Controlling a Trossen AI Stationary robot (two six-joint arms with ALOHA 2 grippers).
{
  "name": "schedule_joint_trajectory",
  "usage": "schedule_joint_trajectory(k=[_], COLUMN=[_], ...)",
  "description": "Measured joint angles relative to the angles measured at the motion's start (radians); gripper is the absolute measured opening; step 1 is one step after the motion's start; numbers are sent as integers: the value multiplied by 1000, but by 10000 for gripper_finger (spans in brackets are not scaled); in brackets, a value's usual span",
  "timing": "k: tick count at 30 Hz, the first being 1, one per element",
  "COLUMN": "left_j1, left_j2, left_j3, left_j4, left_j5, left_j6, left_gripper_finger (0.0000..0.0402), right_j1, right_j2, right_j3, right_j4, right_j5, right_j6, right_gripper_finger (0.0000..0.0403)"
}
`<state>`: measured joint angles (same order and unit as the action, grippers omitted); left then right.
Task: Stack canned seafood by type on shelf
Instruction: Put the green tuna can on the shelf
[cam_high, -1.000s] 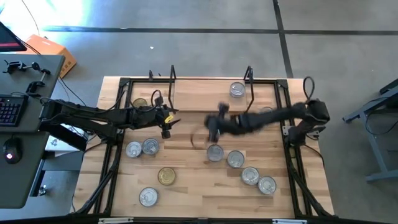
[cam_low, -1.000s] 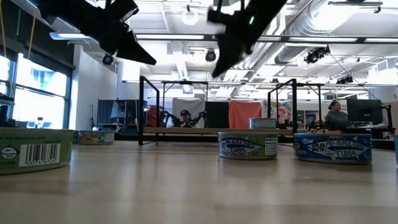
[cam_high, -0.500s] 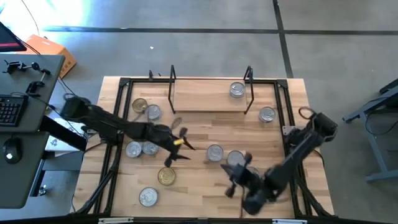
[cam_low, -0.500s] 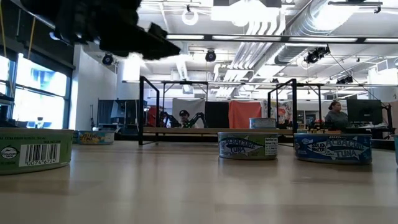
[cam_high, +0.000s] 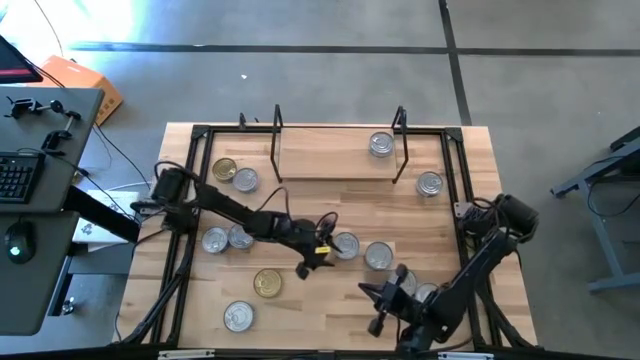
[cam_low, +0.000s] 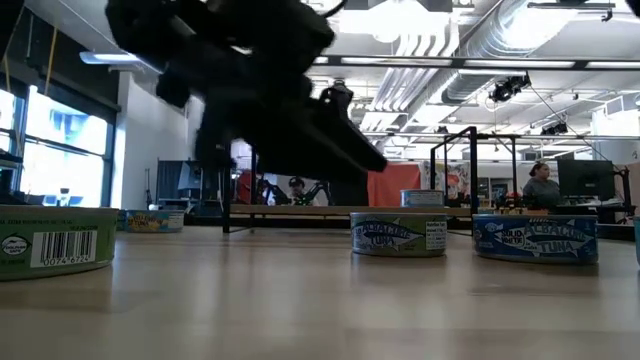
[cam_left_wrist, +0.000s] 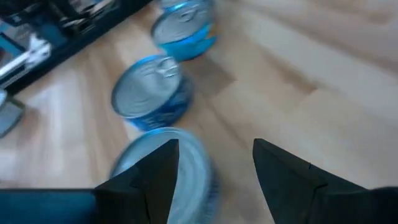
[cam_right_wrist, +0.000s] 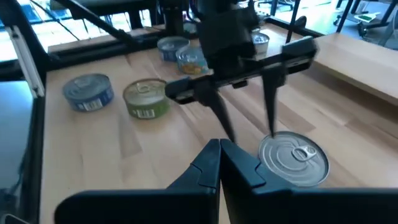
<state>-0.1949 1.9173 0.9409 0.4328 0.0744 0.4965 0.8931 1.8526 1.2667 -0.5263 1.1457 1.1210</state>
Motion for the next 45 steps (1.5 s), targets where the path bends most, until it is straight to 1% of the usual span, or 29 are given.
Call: schedule_joint_trajectory(k=[3, 6, 8, 10, 15, 18, 23, 29, 33, 36, 40, 45], left_j1=[0, -1, 2, 6, 7, 4, -5, -20, -31, -35, -33, -33], left_j2=[27, 41, 55, 66, 83, 81, 77, 67, 37, 5, -21, -31], left_j3=[17, 19, 19, 21, 22, 22, 20, 19, 17, 18, 17, 18], left_j4=[-43, -65, -59, -54, -26, -25, -16, -19, -26, -16, -35, -30], left_j5=[-5, -8, -9, -12, -73, -84, -87, -87, -86, -84, -84, -86], left_j6=[32, 60, 72, 82, 85, 73, 35, -21, -56, -70, -103, -120], left_gripper_finger=[186, 159, 138, 118, 78, 53, 7, 3, 1, 1, 1, 0], right_j1=[-14, -31, -45, -60, -94, -103, -104, -108, -132, -158, -189, -236], right_j2=[19, 39, 56, 68, 72, 72, 72, 72, 72, 86, 112, 141], right_j3=[0, 0, 0, 0, 0, 0, 0, 0, 0, 0, 0, 0], right_j4=[-5, -6, 0, -1, 8, 12, 15, 15, -10, -14, -12, 6], right_j5=[-22, -43, -72, -102, -156, -157, -185, -205, -255, -288, -279, -273], right_j6=[0, -25, -59, -86, -160, -208, -253, -290, -341, -458, -658, -767], right_gripper_finger=[0, 5, 18, 40, 111, 147, 183, 208, 227, 237, 239, 239])
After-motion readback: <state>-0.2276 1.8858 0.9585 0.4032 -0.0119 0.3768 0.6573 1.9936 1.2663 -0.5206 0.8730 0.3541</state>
